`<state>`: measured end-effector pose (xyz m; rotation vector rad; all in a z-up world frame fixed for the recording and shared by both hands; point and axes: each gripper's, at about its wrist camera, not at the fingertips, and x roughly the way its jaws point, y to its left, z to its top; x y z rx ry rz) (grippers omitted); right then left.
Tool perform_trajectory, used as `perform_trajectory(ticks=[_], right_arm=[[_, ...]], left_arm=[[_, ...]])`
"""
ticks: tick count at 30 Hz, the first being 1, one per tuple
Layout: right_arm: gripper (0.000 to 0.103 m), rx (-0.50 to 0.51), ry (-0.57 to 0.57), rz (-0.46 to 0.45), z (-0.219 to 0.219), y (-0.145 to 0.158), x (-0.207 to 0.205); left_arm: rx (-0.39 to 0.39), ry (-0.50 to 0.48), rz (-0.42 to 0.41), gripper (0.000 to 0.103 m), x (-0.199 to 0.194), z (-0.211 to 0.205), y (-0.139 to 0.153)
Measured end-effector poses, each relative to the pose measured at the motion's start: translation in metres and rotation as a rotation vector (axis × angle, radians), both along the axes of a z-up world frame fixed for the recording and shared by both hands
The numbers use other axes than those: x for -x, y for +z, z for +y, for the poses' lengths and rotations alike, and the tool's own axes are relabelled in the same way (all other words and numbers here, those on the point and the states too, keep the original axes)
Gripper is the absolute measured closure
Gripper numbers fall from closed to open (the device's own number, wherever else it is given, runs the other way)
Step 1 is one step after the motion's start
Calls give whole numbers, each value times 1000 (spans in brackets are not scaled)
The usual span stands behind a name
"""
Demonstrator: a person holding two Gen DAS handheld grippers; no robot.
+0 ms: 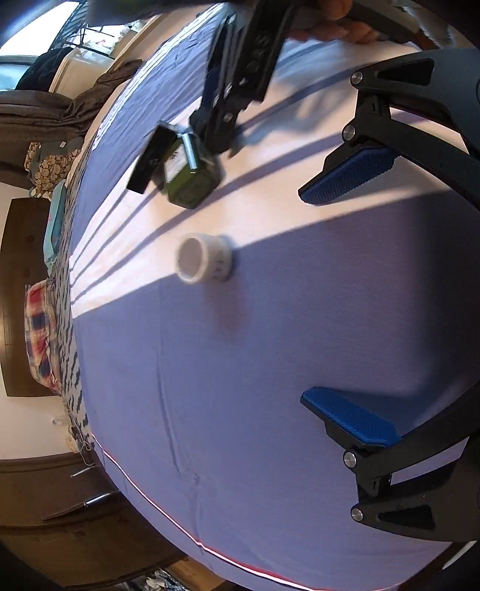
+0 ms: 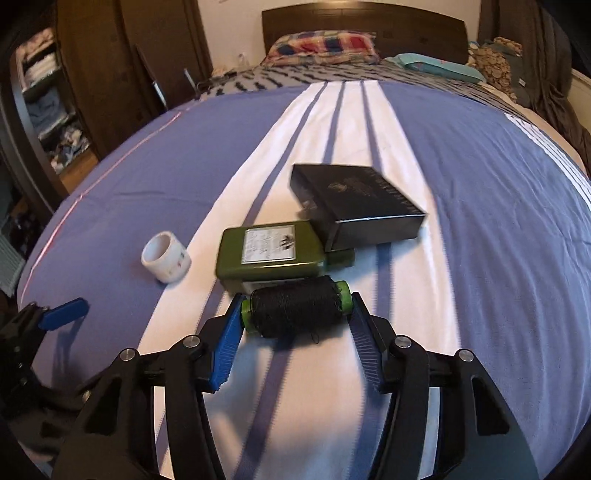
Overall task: Collect trash
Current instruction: 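Grasp the black-green roller with the right tool while the left tool grasps the white tape roll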
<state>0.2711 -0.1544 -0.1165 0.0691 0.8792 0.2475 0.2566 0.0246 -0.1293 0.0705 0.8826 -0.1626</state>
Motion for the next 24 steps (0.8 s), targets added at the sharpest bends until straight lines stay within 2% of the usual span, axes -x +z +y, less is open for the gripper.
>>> perform_trajectory(ticks=[7,9,11,15,18,24], right_arm=[[46,5,-37,-13,-28,0,17],[46,14,-37,-19,-33,-3,22],[46,31,-39,-30,-37,-3,29],[46,28,-41,-50,-43,0,41],[46,22,-45,-50,-48,0,48],[46,18,-53,-48,-52,2,65]], left_arm=[[19,-4,-11,10,-35,-13,1],[38,-8,-15,17,-44,-15,2],[51,-11,-11,30,-53,-18,3],[49,-18,-2,48,-66,-25,3],[54,-30,0,69,-69,-27,3],[52,-44,-7,72,-55,-31,5]])
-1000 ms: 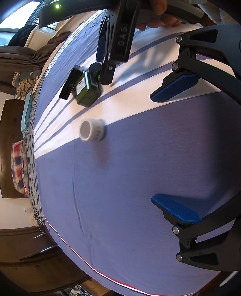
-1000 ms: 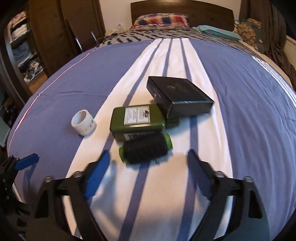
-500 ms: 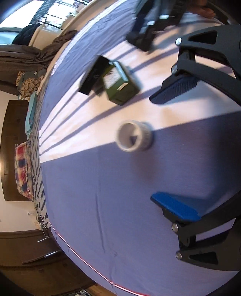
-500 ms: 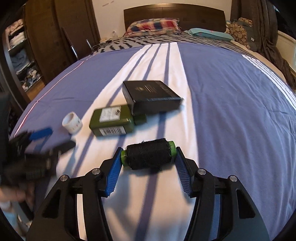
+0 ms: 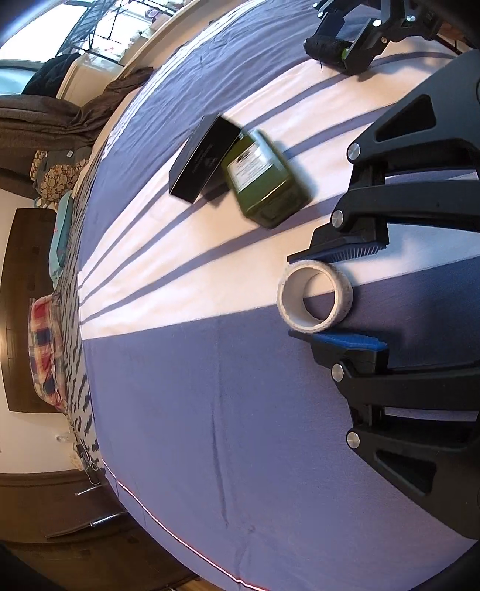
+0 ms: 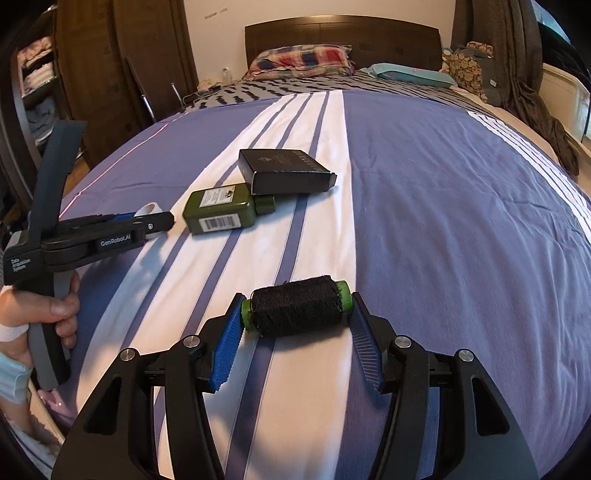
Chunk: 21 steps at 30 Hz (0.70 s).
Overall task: Collect trash
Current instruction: 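Grasp the black-green roller with the right tool while the left tool grasps the white tape roll, then carry the tape roll and roller down over the black bin with both tools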
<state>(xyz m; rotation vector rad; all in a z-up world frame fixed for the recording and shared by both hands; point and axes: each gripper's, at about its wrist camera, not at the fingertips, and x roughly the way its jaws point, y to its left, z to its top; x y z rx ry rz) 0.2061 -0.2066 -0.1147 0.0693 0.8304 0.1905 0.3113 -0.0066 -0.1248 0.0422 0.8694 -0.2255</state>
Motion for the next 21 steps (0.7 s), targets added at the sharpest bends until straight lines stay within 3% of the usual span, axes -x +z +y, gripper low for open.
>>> perform_trajectory(ticks=[14,21], right_arm=[[46,-40,9,-41,-6,19,97],[46,-34,5,-49,-9,14,150]], left_arm=[[26,-57,-62,72,139,-7,21],[45,-90,-101,72,208,-12,30]])
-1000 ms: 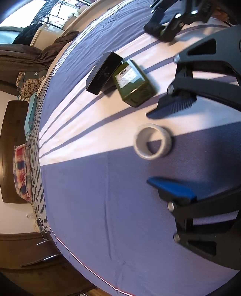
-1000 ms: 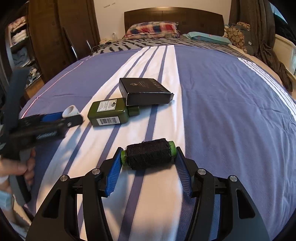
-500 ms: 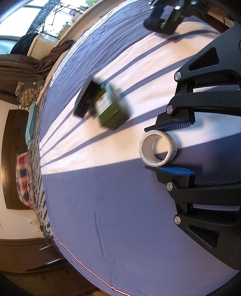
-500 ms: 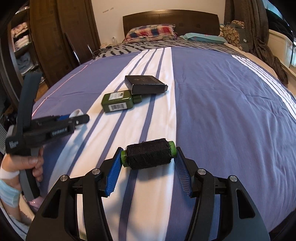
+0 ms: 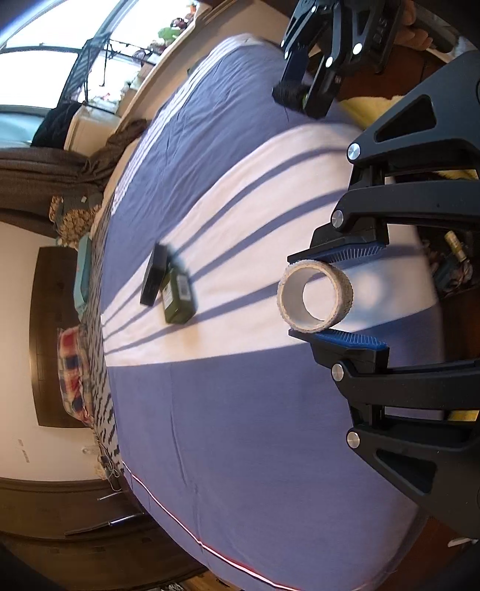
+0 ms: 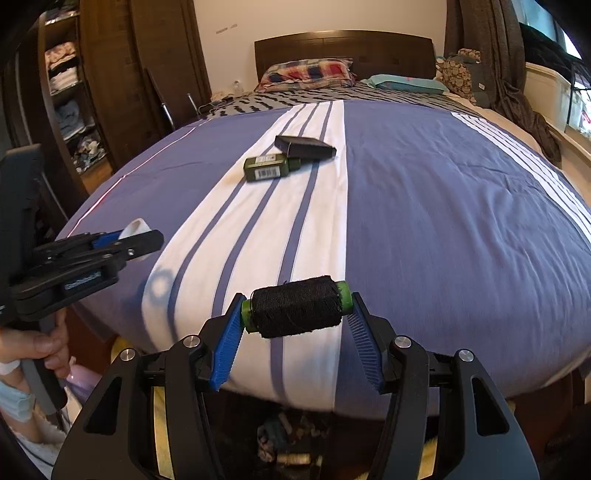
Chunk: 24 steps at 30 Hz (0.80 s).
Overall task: Collect trash
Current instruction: 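Carry the tape roll and roller down over the black bin with both tools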
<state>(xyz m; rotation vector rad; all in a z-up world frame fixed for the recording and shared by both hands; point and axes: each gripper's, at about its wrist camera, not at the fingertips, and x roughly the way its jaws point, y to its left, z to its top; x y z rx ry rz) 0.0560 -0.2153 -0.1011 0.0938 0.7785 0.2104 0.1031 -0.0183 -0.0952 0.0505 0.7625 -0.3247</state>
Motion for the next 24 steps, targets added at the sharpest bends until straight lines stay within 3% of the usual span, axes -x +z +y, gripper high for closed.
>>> perform_trajectory(ticks=[4,13,24], right_arm=[[46,-13,-13,6,0,-8,26],[46,7,6,73,11,-46,68],[46,-2,12,237,10,-109,76]], left_arm=[[1,-1,4,72,31,3,-8],[13,-18,114,72,91,6,-59],[-25,-52,317,72,106,-9,-140]])
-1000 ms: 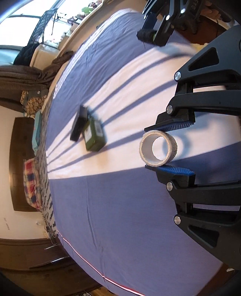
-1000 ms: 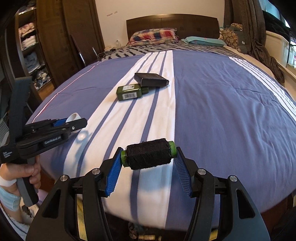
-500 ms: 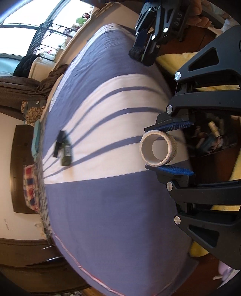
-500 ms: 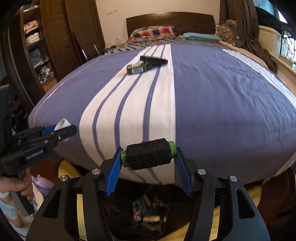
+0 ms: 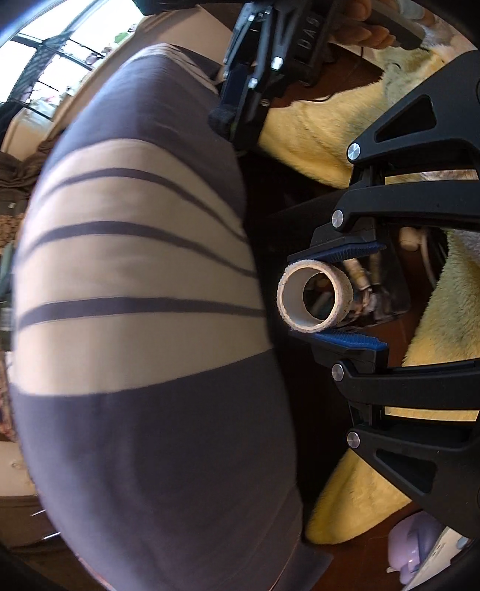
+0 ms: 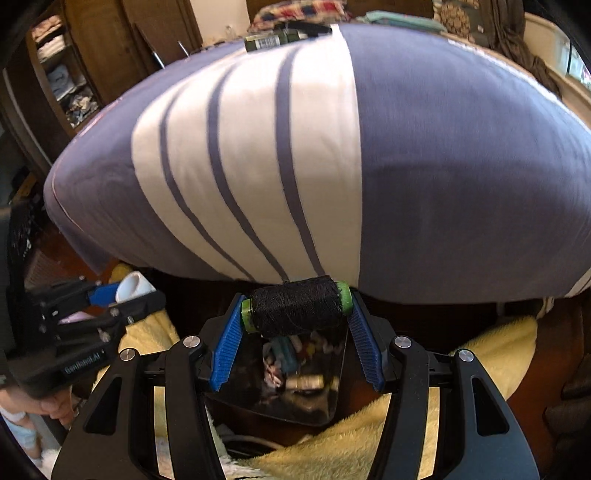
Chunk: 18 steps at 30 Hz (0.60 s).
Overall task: Collect trash
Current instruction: 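Carry the tape roll and roller down over the black bin with both tools, then open both tools to drop the tape roll and roller into the bin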
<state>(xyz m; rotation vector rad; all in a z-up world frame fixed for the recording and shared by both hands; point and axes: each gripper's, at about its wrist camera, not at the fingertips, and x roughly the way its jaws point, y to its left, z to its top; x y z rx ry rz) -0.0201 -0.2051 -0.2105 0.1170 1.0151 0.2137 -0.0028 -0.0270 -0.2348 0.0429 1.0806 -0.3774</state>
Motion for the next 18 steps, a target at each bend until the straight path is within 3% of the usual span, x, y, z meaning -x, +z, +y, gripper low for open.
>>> perform_trajectory(ticks=[8,18], right_arm=[[46,-59,5,113,-4,-34,-11],[46,-59,35,255,9,-75,-29]], left_arm=[[-20,-30,150,72,-6,-8,-55],[-23,-60,266,72,-19,-16,-93]])
